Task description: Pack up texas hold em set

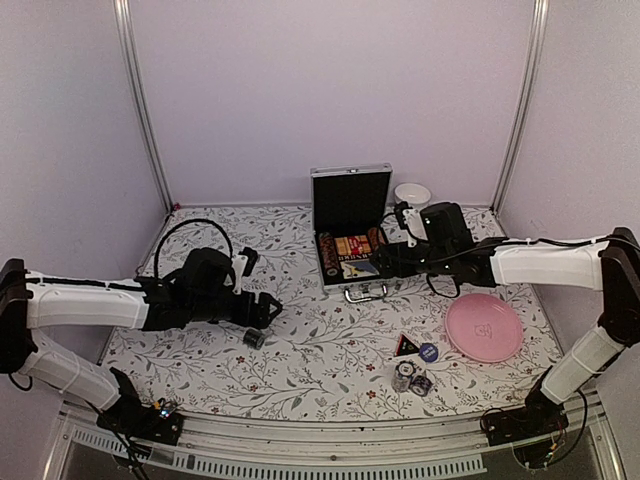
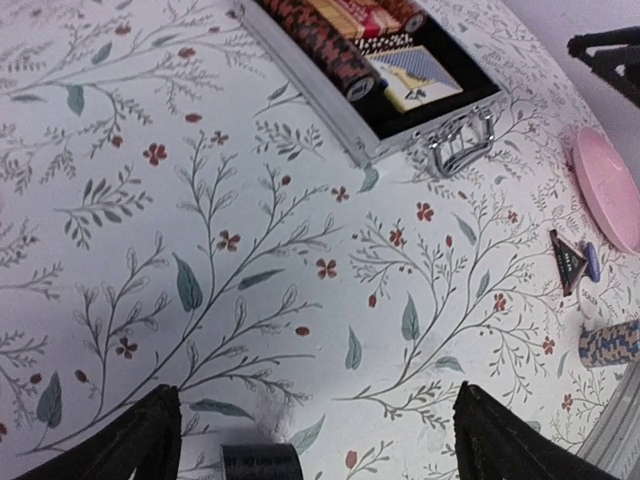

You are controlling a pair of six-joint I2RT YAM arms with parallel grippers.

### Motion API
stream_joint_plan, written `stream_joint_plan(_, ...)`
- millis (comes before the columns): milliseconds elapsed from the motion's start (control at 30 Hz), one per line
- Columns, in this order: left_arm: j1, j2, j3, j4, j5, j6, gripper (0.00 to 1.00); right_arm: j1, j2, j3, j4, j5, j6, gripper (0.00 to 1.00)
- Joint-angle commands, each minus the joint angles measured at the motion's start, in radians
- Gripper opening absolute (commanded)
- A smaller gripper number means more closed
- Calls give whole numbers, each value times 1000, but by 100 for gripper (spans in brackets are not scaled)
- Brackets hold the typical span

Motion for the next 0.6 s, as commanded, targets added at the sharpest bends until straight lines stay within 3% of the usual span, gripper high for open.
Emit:
stream_joint_plan(0, -39, 26, 41, -237, -33, -143, 95, -4, 5, -2, 59, -8, 28, 93)
stream_joint_plan(167, -48, 29, 42, -301, -46, -162, 93, -6, -24, -27, 100, 11, 42, 93)
stream_joint_plan(267, -56, 40, 32, -282, 3, -160, 80, -6, -28, -33, 103, 30, 56, 93)
stream_joint_plan(400, -66, 65, 43, -322, -35, -150, 67, -6, -36, -50, 121, 30, 74, 93)
stream_joint_plan(567, -67, 103, 63, -341, -70, -131, 63, -6, -33, -57, 131, 23, 87, 92)
